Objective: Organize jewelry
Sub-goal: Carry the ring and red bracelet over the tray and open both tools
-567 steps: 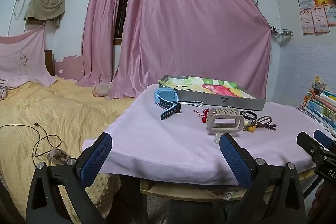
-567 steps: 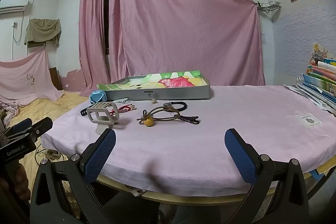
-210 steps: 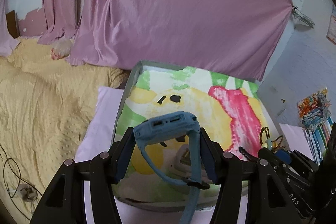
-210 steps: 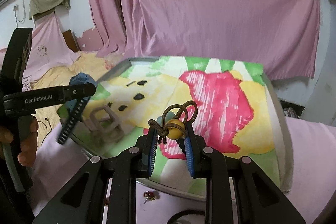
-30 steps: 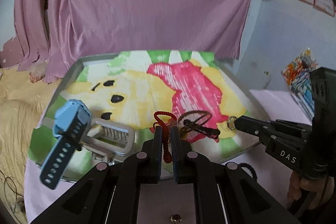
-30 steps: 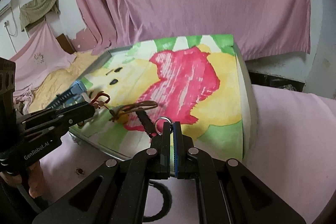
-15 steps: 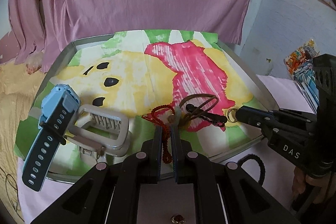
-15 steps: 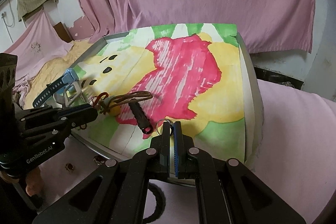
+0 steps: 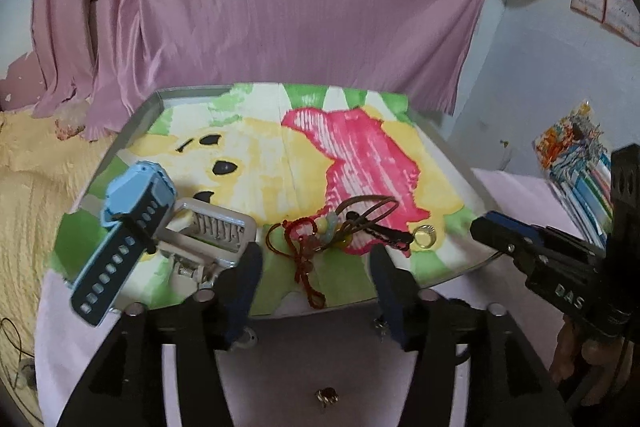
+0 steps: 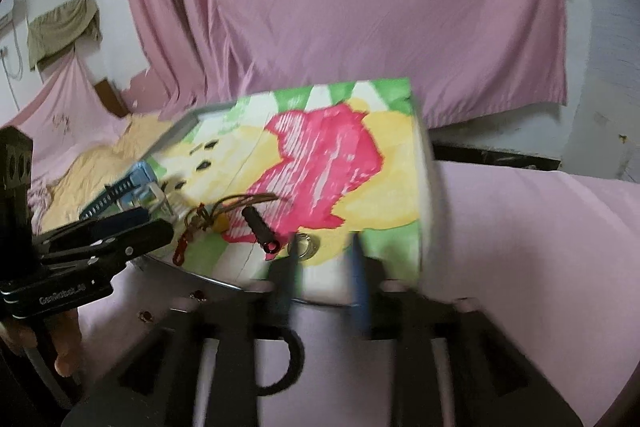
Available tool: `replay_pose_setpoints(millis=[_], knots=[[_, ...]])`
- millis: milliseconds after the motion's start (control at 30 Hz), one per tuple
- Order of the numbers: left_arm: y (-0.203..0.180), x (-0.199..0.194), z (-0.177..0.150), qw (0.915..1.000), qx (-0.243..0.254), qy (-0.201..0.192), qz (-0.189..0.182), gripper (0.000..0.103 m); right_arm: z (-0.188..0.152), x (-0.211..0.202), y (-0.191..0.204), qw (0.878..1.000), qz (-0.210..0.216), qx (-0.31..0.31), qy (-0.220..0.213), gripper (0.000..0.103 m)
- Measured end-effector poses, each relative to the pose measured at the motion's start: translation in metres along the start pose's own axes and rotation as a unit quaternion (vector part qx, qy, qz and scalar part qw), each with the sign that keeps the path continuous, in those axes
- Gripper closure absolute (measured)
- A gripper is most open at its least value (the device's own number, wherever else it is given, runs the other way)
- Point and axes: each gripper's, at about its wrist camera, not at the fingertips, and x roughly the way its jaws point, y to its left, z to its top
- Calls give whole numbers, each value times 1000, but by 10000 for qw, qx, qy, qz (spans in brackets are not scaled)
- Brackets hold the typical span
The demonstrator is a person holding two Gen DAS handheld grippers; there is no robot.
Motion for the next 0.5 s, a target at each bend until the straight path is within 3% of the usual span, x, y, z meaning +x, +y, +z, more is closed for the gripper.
replay_pose_setpoints(millis=[33, 200, 267, 333, 400, 500], knots=[[0, -4, -1, 10000, -29, -94, -8, 38, -2, -6, -1, 9999, -39, 45, -127, 52], [4, -28, -8, 9984, -128, -545, 41, 20, -11, -37, -3, 9965, -314, 133, -759, 50], [6, -36, -11, 9976, -195, -657, 61, 10, -15, -50, -2, 9943, -361, 157, -995, 39], [9, -45, -16, 9962, -261, -833, 60, 6, -20, -63, -1, 9907, -392, 159, -1291, 25], [9, -57, -21, 9941, -277, -1043, 121, 2, -24, -74, 3, 9876, -439, 98, -1506, 22], [8, -74, -29, 9893, -245, -1416, 235, 1, -31, -87, 9, 9827, -509, 2, -1780, 6]])
